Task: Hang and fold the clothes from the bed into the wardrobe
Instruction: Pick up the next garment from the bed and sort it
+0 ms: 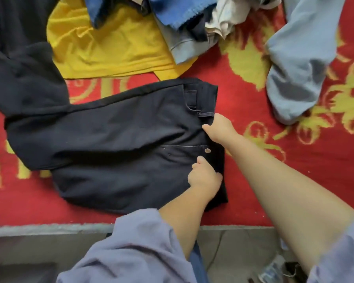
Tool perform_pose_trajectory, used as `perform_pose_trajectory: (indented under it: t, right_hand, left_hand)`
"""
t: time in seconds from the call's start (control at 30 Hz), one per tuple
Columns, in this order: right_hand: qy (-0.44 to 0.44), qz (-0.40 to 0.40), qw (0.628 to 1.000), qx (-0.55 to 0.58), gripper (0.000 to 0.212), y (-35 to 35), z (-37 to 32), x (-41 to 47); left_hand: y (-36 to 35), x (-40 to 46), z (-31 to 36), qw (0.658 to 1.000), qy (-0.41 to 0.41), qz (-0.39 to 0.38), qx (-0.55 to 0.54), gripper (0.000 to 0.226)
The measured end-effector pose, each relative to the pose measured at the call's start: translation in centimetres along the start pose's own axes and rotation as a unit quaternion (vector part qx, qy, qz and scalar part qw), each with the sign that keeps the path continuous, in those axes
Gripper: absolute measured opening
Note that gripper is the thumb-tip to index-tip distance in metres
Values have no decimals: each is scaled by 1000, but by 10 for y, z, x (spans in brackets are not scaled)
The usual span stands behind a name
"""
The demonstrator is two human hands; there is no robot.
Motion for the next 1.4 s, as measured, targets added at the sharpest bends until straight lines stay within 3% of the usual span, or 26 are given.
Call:
perform_pose_trajectory:
  t: [0.1,0.2,0.3,0.37,0.43,0.5,0.6,0.7,0.8,0.87,0.93,1.0,1.1,1.17,1.2,1.3,1.4]
  right_hand:
    - [11,9,1000,2,35,10,10,-9]
    - [14,31,999,-26,35,31,28,-17]
    - [-50,121,990,-59,34,60,68,-21]
    - [-123,179,974,-66,35,77,98,-25]
    - [-171,188,964,-77,41,83,114,-30]
    - [-173,180,963,-105,54,72,103,-37]
    - [-80,212,967,-113,67,29,48,-51]
    - [101,239,957,-130,60,-35,-32,-73]
    - [277,223,931,-79,47,-104,-117,-108]
    - [391,164,903,-73,52,-156,-163,-133]
    - [436,77,885,-142,66,-210,-193,-155]
    - [385,23,891,-240,78,-248,-205,-159]
    - [264,41,923,-277,78,-263,-205,-137]
    - [239,82,916,-311,64,-260,-208,-128]
    - [226,104,913,-322,57,-258,-209,-126]
    - [147,59,955,-252,57,-248,-214,-124]
    - [225,19,944,-240,57,-243,-217,-137]
  left_hand:
    - [16,2,-8,999,-36,-9,-20,24]
    - [16,-28,-3,989,-104,-55,-94,18]
    - [3,-67,29,944,-168,-169,-227,16]
    - [3,-79,47,912,-213,-249,-246,20]
    - [16,-70,41,911,-253,-233,-228,21]
    - [44,-52,6,919,-274,-160,-234,17]
    - [109,-17,-85,945,-257,-8,-203,17]
    - [181,1,-189,953,-237,132,-135,17]
    - [229,24,-293,972,-130,175,-87,17]
    - [249,43,-352,978,-22,174,-110,20]
    - [261,58,-385,944,64,154,-283,20]
    - [273,70,-386,866,83,149,-470,21]
    - [306,88,-358,741,42,140,-655,17]
    - [332,110,-346,657,32,130,-742,8]
    - [343,121,-347,629,30,122,-767,16]
    - [374,132,-361,610,15,100,-786,35]
    - [399,113,-386,607,-9,147,-781,31]
Point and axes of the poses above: each hand's wrist, its own x-axis towards the middle knuckle, its own y-axis out of the back of the hand, z = x × y, the point moved 1 cm from there along x, towards the middle knuckle, and after that the axes turned 1 degree about -x, right-handed, at the moved point
